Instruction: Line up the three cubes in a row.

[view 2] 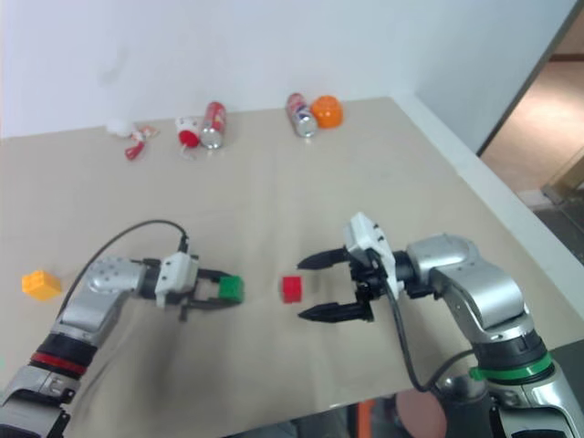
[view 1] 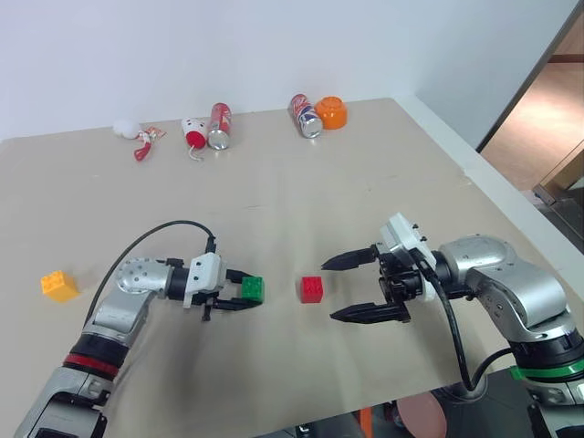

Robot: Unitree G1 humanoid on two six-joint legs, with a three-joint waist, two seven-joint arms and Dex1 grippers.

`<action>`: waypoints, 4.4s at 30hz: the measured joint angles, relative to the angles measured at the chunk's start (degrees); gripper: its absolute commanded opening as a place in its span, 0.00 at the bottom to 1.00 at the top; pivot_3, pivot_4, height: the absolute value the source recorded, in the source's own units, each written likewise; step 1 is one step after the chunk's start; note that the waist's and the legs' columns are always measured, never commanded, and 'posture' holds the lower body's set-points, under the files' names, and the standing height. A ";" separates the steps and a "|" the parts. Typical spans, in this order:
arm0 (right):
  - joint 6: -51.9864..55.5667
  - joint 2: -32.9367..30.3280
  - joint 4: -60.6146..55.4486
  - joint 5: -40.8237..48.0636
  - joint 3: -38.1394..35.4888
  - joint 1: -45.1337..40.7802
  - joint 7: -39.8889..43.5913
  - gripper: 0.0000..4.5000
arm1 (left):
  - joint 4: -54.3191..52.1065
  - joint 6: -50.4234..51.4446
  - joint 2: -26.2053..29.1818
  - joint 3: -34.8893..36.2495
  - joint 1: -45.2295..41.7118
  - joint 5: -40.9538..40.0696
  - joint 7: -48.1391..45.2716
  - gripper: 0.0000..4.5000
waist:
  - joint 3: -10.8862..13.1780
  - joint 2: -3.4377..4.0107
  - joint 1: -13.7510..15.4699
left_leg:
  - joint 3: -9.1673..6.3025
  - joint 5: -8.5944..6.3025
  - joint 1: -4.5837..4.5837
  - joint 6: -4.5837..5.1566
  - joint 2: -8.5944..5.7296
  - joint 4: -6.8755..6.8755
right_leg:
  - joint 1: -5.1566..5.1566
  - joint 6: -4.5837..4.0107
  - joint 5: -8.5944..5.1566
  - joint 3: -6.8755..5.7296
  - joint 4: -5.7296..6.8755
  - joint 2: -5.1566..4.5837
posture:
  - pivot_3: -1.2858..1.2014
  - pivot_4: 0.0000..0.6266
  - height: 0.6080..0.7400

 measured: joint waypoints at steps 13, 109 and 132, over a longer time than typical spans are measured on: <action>0.16 0.38 -1.21 0.89 -0.75 1.34 -2.71 1.00 | -5.22 10.81 -0.25 -1.63 1.71 1.72 4.29 0.30 | 0.00 0.00 0.01 | -0.02 0.00 0.01 0.00 0.00 0.02 | 0.01 0.03 0.02 0.00 0.01 0.00 | 0.52 0.24 1.00; -10.08 22.60 12.88 -7.08 5.60 -17.30 -10.69 1.00 | -35.56 49.23 -22.65 45.16 25.43 -9.92 87.08 1.00 | -0.07 -0.13 -0.11 | -0.27 0.03 0.05 -0.07 -0.03 0.11 | 0.05 -0.03 0.10 -0.16 0.03 -0.03 | 0.52 0.24 1.00; -10.16 22.70 13.15 -7.23 5.56 -17.74 -11.01 1.00 | -25.25 45.68 -19.61 44.42 17.80 -4.29 88.79 0.44 | -0.07 -0.15 -0.10 | -0.32 0.03 0.00 -0.09 -0.03 0.08 | 0.04 -0.03 0.10 -0.20 0.00 -0.03 | 0.52 0.24 1.00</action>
